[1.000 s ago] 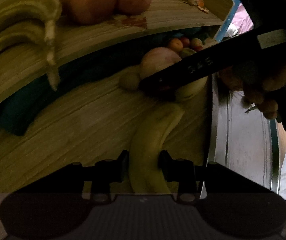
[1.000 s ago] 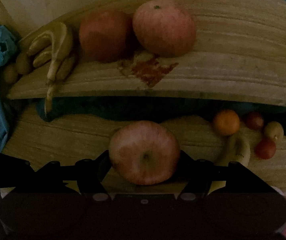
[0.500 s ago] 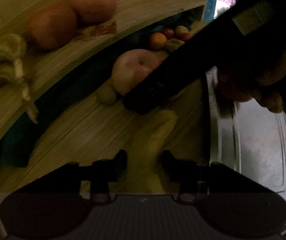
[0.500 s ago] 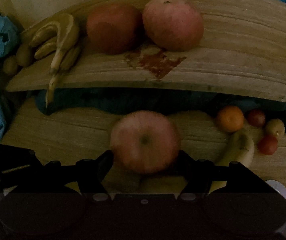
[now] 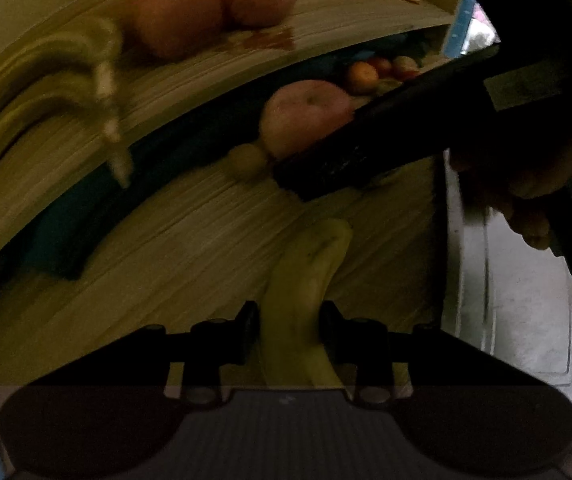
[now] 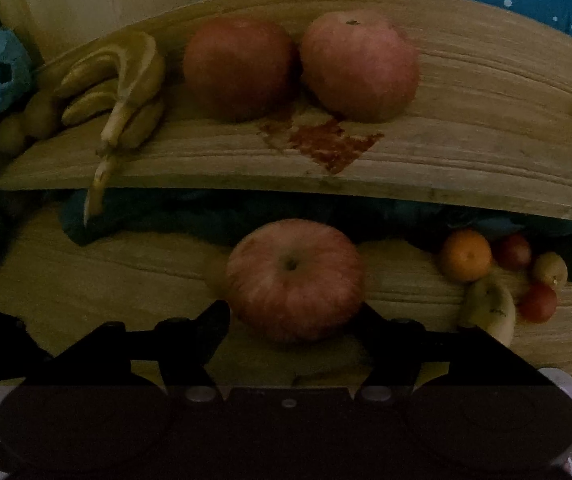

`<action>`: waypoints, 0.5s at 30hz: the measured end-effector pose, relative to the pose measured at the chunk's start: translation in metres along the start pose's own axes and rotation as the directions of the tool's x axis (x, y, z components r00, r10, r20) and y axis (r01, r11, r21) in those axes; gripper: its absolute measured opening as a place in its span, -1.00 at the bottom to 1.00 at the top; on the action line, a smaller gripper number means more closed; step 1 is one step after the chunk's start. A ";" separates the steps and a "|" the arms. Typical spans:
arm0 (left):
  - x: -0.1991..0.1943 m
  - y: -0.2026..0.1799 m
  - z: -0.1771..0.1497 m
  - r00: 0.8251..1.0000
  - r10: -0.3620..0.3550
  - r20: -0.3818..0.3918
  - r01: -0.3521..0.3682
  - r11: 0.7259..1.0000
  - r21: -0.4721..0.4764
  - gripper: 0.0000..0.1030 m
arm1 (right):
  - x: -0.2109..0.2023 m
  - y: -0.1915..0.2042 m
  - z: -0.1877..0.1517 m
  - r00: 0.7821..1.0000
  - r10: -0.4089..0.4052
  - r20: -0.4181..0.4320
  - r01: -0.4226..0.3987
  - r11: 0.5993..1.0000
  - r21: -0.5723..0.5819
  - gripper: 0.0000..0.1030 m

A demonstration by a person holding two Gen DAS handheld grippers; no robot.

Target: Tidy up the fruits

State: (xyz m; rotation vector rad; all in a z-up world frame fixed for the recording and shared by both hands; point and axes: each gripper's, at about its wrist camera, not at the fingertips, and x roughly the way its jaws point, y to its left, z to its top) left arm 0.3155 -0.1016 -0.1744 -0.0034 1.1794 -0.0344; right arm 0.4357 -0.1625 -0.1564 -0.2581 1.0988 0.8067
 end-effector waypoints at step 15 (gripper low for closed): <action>-0.017 0.039 -0.022 0.999 0.034 0.013 -0.030 0.966 -0.256 -0.28 | -0.026 0.011 -0.043 0.984 -0.001 0.177 -0.005 0.999 0.035 0.26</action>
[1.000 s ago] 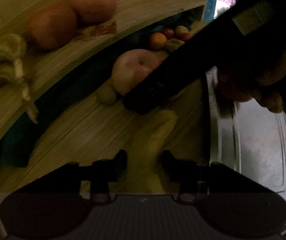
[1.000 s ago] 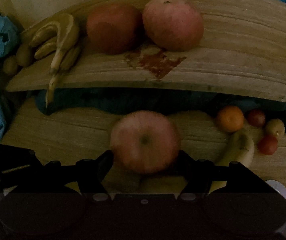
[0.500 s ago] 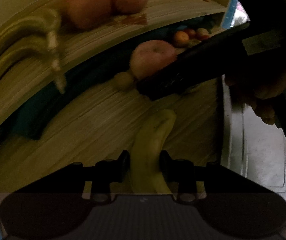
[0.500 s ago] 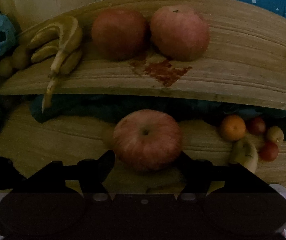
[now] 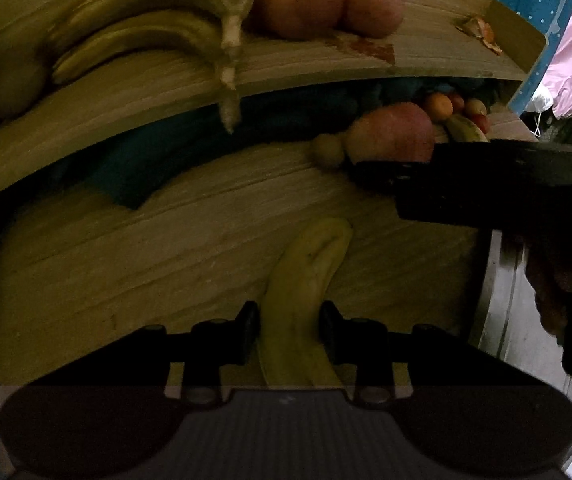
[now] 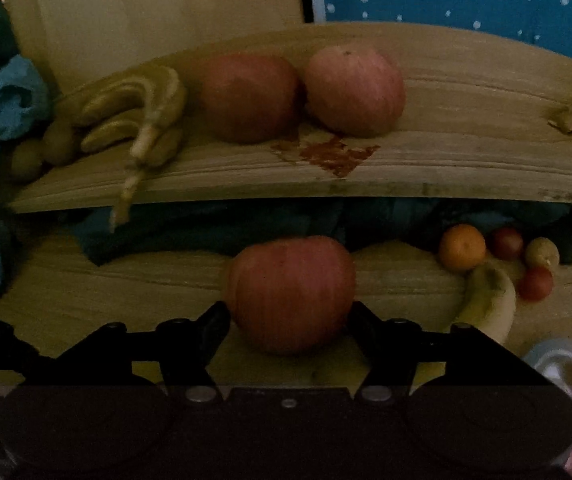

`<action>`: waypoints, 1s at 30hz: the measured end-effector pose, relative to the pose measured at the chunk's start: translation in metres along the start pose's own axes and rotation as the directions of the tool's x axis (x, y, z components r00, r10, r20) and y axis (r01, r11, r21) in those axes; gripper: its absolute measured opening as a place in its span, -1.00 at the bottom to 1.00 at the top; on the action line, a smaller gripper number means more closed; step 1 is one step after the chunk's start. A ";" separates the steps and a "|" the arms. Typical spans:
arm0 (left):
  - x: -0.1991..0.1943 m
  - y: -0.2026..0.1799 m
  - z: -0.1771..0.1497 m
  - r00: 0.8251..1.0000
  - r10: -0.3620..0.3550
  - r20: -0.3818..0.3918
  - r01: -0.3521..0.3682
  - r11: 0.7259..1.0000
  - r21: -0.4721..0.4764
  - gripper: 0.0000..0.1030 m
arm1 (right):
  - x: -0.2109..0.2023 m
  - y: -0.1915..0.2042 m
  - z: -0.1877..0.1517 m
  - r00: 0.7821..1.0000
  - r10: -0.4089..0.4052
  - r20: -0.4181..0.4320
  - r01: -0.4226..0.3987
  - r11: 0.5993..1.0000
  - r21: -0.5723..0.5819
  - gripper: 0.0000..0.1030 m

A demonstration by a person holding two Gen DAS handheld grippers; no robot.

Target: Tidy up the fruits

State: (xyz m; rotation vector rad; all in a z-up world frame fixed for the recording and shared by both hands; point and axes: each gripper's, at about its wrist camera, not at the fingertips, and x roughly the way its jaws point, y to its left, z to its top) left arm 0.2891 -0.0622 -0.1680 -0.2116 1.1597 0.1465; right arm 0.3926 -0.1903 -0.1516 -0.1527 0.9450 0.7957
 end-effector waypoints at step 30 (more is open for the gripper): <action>-0.007 0.016 -0.011 0.999 0.050 -0.015 -0.052 0.995 -0.083 -0.28 | 0.021 0.013 0.002 0.998 -0.011 0.060 0.011 1.000 0.010 0.31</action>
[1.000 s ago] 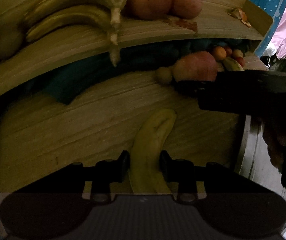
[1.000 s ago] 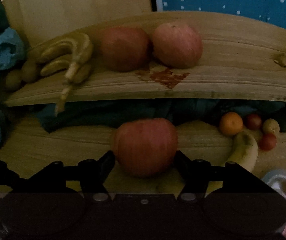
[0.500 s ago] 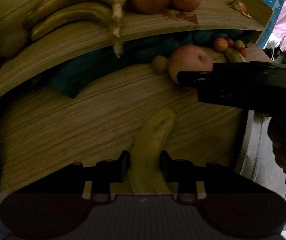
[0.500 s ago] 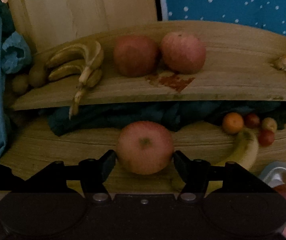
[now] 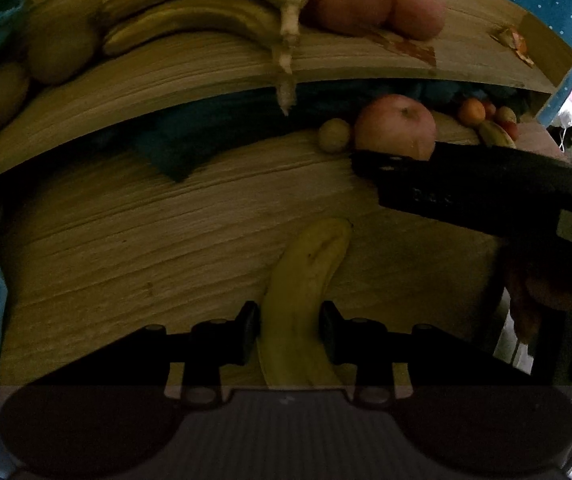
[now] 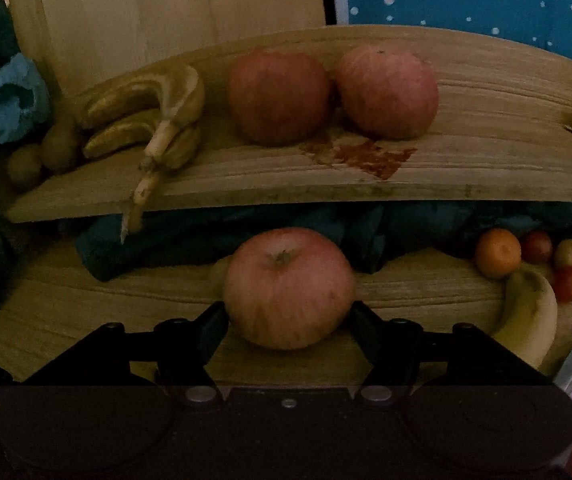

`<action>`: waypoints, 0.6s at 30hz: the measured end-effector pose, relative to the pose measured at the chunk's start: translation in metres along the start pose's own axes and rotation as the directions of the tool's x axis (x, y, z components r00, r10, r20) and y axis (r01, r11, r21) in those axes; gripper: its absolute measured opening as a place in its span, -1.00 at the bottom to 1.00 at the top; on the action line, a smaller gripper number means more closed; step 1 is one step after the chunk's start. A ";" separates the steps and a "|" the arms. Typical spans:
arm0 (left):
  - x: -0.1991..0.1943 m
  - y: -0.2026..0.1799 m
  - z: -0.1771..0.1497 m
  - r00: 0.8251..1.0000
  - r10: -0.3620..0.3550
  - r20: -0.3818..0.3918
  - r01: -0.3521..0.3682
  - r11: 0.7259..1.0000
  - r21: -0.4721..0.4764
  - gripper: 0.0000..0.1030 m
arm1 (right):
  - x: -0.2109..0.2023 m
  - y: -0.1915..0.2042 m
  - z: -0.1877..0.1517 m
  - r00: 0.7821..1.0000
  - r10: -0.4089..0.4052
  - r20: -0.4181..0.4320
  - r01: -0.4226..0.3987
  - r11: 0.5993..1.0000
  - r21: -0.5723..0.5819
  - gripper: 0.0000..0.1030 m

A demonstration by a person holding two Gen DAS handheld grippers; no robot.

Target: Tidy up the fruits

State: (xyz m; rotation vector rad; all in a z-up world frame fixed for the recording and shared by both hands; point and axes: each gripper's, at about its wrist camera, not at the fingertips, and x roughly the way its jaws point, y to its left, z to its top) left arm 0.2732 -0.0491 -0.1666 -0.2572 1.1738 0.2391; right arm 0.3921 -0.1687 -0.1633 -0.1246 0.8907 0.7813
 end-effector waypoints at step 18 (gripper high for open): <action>-0.003 0.007 0.001 1.000 0.000 0.002 0.000 0.999 -0.035 -0.28 | 0.008 0.010 0.009 1.000 0.015 0.021 -0.014 0.999 -0.050 0.40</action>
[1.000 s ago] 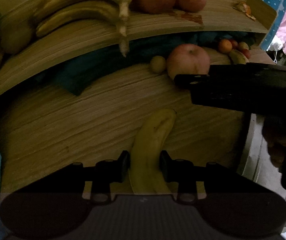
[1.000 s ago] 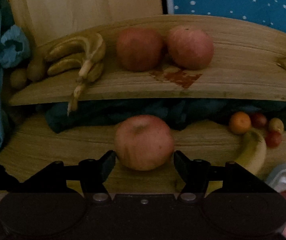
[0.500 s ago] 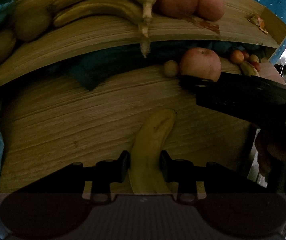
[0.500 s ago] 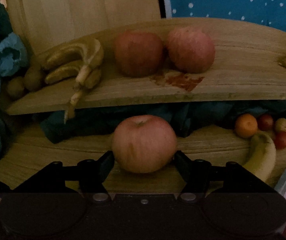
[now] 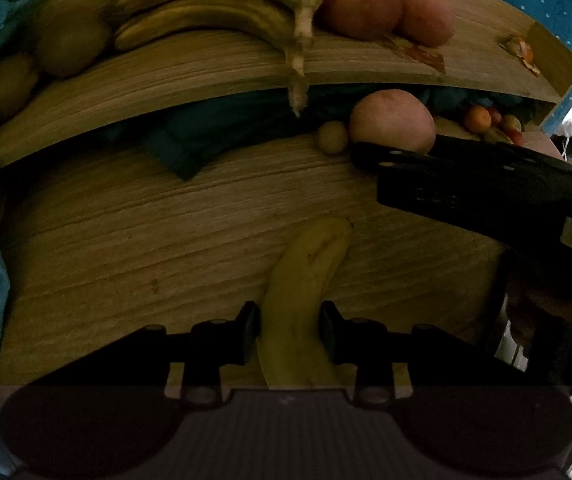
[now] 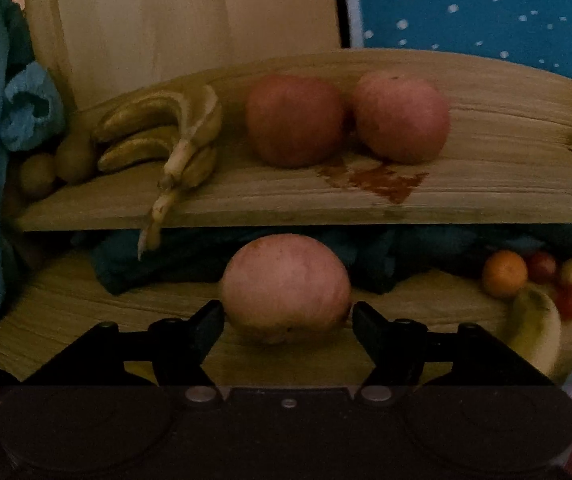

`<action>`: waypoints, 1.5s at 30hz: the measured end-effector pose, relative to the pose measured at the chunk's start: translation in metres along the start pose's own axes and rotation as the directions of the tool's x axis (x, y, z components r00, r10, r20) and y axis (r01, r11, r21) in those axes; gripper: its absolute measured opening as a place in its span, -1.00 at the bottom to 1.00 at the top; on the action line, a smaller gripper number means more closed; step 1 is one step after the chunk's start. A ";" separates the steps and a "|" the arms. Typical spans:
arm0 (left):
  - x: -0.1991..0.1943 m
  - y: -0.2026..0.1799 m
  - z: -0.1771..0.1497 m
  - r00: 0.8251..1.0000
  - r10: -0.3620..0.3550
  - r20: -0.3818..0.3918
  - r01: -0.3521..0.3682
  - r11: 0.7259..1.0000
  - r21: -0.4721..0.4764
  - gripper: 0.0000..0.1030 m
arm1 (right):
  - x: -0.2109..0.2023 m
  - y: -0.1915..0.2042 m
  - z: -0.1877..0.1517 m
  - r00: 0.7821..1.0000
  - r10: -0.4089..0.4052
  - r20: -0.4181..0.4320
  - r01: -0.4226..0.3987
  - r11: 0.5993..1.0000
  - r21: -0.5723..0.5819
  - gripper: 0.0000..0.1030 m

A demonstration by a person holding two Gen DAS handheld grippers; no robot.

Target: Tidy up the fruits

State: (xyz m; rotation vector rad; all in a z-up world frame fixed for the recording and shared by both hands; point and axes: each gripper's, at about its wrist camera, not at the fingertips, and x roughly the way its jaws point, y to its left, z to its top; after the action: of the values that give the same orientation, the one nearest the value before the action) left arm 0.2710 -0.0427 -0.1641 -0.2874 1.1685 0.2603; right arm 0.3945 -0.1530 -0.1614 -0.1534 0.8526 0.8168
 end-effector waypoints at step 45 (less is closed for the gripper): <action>-0.005 -0.197 -0.013 0.954 -0.281 -0.106 0.301 0.879 0.369 -0.28 | -0.241 -0.125 -0.134 0.897 -0.443 0.012 0.409 0.838 0.361 0.36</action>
State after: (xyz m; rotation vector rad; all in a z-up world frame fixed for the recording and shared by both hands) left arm 0.3266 -0.2318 -0.1467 -0.1221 1.1805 -0.2427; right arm 0.3077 -0.4363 -0.1011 0.0139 0.8198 0.2398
